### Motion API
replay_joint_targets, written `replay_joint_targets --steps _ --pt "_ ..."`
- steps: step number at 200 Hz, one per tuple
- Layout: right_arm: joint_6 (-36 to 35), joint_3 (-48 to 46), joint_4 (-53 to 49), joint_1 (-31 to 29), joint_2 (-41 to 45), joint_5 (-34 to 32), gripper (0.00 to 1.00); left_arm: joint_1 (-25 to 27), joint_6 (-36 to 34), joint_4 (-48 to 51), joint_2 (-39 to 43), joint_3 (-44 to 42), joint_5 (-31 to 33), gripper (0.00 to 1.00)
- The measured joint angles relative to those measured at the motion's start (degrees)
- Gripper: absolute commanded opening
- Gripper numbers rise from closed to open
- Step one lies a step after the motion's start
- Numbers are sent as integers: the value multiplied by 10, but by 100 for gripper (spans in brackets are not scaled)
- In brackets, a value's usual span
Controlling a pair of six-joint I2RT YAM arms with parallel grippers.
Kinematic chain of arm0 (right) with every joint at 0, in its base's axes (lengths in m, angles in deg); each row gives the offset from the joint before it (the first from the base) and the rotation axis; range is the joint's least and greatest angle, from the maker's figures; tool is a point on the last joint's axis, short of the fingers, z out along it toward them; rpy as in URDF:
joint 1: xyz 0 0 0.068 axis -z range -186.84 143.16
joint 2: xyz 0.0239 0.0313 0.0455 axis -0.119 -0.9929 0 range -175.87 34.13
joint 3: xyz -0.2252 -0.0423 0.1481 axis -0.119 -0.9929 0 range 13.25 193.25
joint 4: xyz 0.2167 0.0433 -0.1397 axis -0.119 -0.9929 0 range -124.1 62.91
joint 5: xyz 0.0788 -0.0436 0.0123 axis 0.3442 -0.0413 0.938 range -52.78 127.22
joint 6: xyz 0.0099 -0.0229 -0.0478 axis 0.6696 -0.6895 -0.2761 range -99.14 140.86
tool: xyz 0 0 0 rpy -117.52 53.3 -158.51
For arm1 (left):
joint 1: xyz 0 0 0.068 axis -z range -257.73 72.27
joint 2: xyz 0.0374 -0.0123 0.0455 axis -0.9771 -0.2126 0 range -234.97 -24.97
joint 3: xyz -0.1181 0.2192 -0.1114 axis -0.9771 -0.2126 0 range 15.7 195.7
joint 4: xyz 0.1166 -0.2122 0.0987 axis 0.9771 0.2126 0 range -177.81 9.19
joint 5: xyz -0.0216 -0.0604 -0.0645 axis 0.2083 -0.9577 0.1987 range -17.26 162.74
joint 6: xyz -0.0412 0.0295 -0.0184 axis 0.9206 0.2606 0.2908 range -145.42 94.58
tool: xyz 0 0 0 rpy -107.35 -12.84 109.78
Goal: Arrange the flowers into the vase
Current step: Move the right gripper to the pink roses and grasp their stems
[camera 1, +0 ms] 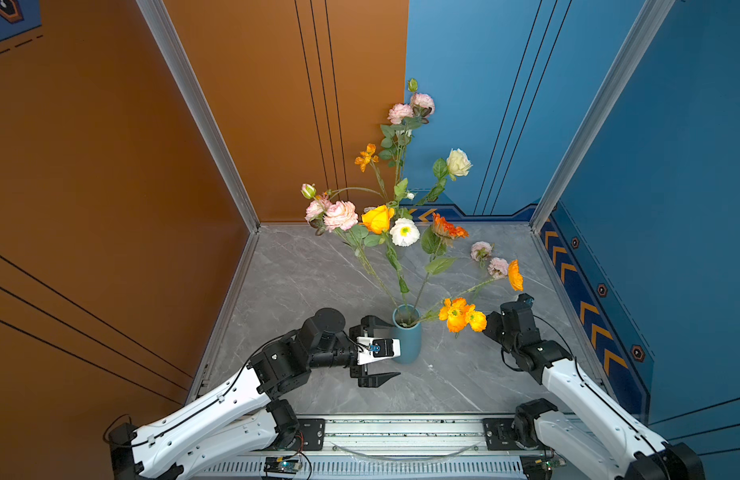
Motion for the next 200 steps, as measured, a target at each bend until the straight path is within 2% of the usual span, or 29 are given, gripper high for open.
replay_joint_targets --steps 27,84,130,150,200 --pt "-15 56 70 35 -109 54 49 -1 0 0 0 0 0 98" --pt "-23 93 183 76 -297 116 44 -6 -2 0 0 -1 4 98" --pt "-31 143 226 94 -365 144 39 -12 -2 0 0 -2 4 98" --pt "-32 158 235 94 -385 149 36 -13 -2 0 0 -2 4 98" --pt "-32 173 240 94 -418 161 33 -16 -2 0 0 -3 4 98"
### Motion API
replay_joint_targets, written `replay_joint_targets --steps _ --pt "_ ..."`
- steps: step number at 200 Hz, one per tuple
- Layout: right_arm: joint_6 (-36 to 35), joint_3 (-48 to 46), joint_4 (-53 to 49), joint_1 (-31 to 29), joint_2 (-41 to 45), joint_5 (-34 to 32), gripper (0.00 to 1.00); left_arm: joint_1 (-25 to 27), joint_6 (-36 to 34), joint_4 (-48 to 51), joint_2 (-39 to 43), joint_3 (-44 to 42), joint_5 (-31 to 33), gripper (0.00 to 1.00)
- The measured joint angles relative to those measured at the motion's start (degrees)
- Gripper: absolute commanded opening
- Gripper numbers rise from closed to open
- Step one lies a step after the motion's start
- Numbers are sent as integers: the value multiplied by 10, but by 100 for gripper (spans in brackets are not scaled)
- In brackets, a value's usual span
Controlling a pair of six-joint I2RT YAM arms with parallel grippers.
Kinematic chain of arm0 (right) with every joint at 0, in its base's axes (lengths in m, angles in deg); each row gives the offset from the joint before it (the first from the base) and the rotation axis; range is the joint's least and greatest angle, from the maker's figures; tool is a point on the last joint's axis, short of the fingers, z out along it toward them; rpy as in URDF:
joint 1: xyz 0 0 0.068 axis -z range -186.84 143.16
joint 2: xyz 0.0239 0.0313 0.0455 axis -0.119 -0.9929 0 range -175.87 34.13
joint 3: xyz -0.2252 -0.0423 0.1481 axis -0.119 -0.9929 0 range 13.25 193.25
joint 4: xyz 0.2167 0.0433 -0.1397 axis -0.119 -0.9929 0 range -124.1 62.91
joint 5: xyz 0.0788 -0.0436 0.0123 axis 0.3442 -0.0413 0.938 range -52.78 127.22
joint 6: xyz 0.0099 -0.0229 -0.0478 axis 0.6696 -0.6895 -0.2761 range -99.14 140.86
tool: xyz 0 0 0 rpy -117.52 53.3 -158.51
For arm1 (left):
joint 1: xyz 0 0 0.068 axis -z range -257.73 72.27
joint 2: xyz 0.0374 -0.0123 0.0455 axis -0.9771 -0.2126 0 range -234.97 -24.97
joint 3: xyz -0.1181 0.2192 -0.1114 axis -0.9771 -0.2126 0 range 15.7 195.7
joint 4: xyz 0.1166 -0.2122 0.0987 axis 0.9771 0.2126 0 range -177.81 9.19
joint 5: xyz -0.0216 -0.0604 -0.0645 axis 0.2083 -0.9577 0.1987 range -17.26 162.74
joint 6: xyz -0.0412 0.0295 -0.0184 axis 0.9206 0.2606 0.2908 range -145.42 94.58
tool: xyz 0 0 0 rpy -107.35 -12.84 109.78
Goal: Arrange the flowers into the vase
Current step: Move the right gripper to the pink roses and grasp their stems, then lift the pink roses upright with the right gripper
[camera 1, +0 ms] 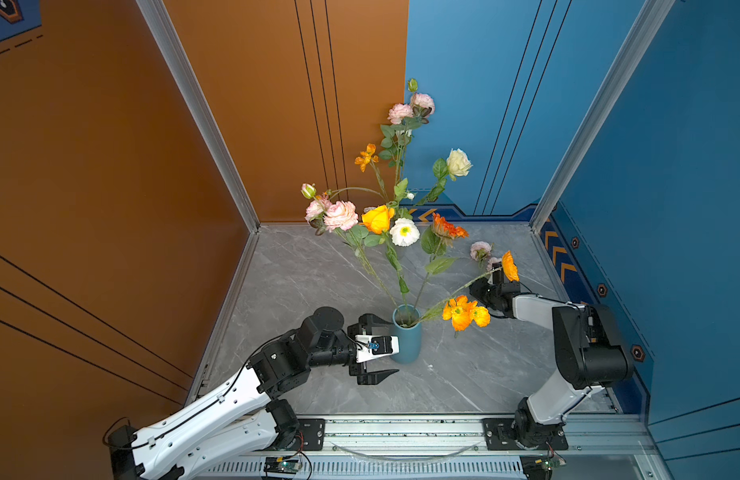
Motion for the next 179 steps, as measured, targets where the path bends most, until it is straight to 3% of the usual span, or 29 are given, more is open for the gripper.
replay_joint_targets --steps 103,179 --pt "-9 8 -36 -7 0 1 33 0 0 0 2 0 0 98" --pt "-14 26 -35 -10 -13 1 23 0 0 0 3 0 0 98"
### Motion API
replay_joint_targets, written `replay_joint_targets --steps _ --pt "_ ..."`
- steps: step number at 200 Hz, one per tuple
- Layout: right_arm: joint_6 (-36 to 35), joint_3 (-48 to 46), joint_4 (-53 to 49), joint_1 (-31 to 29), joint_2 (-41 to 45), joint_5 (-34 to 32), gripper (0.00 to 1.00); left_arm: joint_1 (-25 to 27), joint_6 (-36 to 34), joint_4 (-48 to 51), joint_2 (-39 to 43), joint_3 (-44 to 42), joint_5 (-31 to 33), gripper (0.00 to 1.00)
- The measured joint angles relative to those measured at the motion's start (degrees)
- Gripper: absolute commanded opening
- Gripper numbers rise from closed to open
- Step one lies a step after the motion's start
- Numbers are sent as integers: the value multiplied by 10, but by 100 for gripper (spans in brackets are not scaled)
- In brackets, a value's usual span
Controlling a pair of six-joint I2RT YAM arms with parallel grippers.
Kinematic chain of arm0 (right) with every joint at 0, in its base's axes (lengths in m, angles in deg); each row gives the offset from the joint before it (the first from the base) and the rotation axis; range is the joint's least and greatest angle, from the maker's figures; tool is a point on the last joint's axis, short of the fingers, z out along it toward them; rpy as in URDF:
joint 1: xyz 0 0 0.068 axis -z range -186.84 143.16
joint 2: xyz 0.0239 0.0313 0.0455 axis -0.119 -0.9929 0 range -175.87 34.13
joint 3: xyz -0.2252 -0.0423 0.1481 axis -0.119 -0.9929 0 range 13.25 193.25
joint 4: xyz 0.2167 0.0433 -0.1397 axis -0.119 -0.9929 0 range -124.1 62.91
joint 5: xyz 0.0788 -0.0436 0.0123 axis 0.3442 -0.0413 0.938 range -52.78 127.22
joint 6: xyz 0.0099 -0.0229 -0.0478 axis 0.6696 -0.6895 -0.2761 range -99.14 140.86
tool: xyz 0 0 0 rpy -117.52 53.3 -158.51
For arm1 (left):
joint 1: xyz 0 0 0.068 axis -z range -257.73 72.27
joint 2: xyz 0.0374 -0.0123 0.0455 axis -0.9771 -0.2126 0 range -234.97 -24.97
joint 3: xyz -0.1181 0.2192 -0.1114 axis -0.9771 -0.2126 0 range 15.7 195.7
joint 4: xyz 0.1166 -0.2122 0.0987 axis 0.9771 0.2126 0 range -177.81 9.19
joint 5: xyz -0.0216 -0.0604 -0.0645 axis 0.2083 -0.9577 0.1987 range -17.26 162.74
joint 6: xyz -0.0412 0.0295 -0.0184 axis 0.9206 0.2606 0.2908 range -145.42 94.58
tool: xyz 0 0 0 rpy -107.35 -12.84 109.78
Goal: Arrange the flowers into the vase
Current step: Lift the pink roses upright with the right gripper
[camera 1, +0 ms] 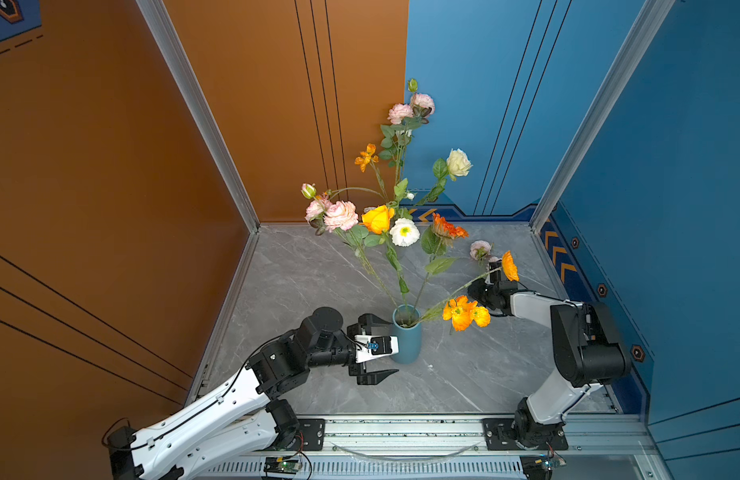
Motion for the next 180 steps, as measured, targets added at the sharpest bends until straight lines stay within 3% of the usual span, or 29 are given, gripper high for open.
replay_joint_targets --steps 56,119,147,180 --pt "0 21 1 0 -36 3 19 0 0 0 0 0 0 98" --pt "4 17 17 0 -42 16 0 0 -4 0 0 0 0 98" --pt "0 -14 17 0 29 15 0 0 -4 0 0 0 3 98" --pt "-1 -75 12 2 195 -5 0 0 -7 0 3 0 18 98"
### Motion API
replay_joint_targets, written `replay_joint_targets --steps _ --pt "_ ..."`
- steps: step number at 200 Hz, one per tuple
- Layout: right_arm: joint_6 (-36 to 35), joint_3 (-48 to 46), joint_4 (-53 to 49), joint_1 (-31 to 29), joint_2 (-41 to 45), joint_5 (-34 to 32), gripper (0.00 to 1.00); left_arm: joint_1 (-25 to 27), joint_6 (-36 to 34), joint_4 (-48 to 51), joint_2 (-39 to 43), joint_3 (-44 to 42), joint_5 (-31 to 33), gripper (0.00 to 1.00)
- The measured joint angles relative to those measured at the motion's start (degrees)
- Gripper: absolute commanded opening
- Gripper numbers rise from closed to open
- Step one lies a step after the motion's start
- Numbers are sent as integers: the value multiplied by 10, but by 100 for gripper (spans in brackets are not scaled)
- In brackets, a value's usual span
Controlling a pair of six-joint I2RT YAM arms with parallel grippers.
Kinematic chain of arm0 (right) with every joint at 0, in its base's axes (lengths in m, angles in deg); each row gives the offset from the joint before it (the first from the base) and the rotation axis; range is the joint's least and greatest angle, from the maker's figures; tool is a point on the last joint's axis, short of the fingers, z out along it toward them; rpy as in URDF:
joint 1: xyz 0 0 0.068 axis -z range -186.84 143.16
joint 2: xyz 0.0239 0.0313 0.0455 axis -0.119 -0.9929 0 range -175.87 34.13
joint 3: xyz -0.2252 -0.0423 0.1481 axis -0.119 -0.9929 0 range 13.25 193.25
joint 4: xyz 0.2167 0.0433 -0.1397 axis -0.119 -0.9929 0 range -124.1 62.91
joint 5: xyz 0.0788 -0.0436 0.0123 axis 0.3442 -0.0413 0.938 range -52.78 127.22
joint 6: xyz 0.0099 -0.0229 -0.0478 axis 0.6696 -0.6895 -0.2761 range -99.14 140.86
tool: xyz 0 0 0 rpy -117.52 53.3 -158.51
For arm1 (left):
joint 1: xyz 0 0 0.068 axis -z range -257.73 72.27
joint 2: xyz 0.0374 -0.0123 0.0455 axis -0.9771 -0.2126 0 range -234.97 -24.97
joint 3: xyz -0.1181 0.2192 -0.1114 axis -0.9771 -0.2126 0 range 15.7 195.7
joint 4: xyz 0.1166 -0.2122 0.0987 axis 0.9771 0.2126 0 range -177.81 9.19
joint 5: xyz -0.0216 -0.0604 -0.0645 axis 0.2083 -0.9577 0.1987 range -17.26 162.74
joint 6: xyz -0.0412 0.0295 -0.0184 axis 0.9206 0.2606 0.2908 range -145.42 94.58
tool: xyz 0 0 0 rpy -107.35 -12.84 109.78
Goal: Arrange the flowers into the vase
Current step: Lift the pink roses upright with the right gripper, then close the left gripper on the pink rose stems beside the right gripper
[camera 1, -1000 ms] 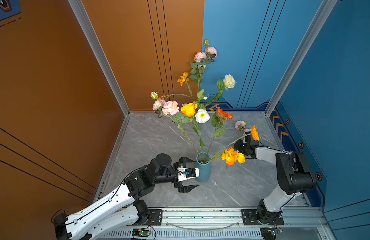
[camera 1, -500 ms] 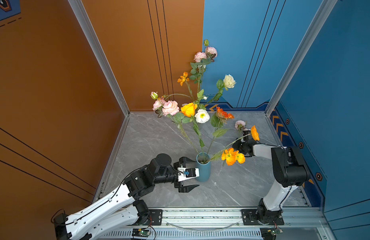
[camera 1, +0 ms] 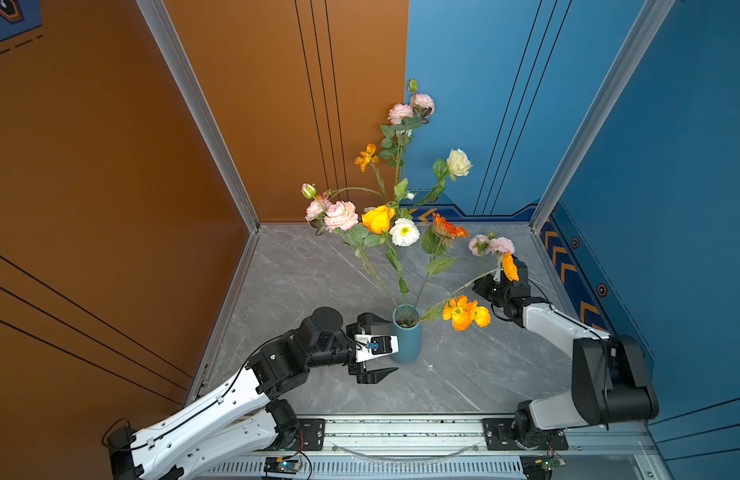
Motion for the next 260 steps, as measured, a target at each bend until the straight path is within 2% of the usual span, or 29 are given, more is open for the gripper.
replay_joint_targets --steps 30,50,70,75,78,90,113,130,142,162,205,236,260 --pt "-9 -45 -45 5 185 -44 0 15 27 -6 12 1 41 100" --pt "-18 -55 -99 12 314 -78 0 46 80 -11 12 14 81 92" --pt "-33 -54 -148 13 431 -108 0 82 131 -16 13 36 121 88" --pt "-36 -51 -159 13 452 -111 0 91 142 -18 14 41 129 87" --pt "-40 -48 -168 13 469 -115 0 95 148 -19 14 43 133 83" --pt "-53 -35 -186 13 511 -120 0 111 172 -23 19 52 143 78" --pt "-80 -11 -194 6 562 -114 0 125 200 -27 24 72 140 71" --pt "-100 2 -184 0 587 -90 0 126 219 -32 23 89 109 67" --pt "-109 11 -169 -3 599 -68 0 127 226 -36 18 101 81 60" --pt "-119 49 -155 -4 590 -14 0 142 233 -40 -5 130 53 52" --pt "-101 140 -78 -5 513 157 0 177 235 -43 -77 212 57 51" --pt "-65 179 -40 -7 471 259 0 190 245 -61 -106 260 65 42" --pt "-24 189 10 -16 450 321 0 190 259 -81 -122 295 71 39"
